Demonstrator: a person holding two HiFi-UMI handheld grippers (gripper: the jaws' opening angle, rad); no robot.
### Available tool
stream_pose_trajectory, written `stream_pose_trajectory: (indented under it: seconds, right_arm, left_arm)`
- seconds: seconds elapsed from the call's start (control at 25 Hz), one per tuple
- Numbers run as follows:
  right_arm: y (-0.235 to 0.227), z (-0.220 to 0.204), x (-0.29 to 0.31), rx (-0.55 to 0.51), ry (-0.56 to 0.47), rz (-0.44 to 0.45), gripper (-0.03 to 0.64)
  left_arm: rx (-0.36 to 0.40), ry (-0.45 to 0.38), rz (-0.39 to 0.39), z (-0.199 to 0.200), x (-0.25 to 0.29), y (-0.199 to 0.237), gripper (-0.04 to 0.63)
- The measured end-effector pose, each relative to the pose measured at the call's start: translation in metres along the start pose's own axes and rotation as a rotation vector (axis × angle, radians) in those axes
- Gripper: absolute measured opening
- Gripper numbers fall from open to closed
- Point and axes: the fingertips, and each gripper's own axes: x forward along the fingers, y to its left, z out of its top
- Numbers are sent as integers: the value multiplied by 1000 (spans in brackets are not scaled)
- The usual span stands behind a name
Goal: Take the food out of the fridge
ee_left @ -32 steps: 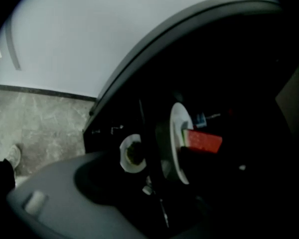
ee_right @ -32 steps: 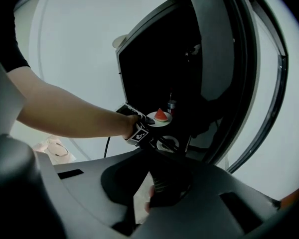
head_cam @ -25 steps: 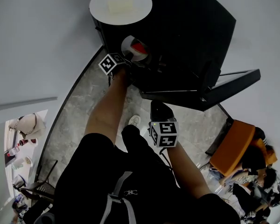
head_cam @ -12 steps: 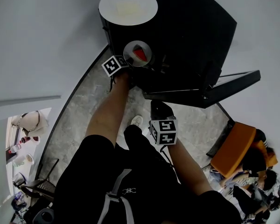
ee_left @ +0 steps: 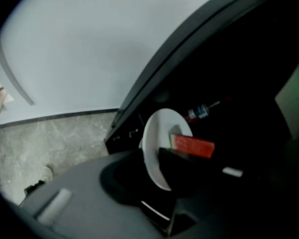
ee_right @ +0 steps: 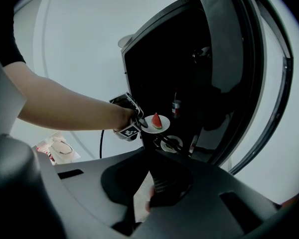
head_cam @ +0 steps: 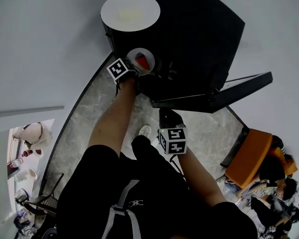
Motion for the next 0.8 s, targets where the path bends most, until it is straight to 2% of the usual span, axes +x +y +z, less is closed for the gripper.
stream_pose_trajectory:
  seconds: [0.08,0.16,0.24,0.36,0.44,0.52,0.64,0.8]
  right_arm:
    - [1,3,0,1,-7,4,-6]
    - [2,6,0,1,-14,11,-6]
    - [3,8,0,-1,-18,18,-6]
    - [4,7,0,-3,-16,23,-6]
    - [4,4,0,-5,-11,26,-6]
    - [5,2,0,-13,-3,29,-6]
    - [4,-2,0,-25,2,28,-6]
    - [3,-3,1,-37,-3,19,-6]
  left_arm:
    - [-19,8,11,-1,-3,3,97]
    - [-36,3,-14,-1,-6,3,86]
    - [-77,-40,-89,7,-7,0,65]
    - [-164,-101,-271,16,-11,-7,30]
    - [-222,-117,-389,15,-15,-11,13]
    - [-282,-125,-473,10,-16,-8,9]
    - [-356,-144,-553,3,-16,5,9]
    - [-371,-157,-587,-3,-25,18,8]
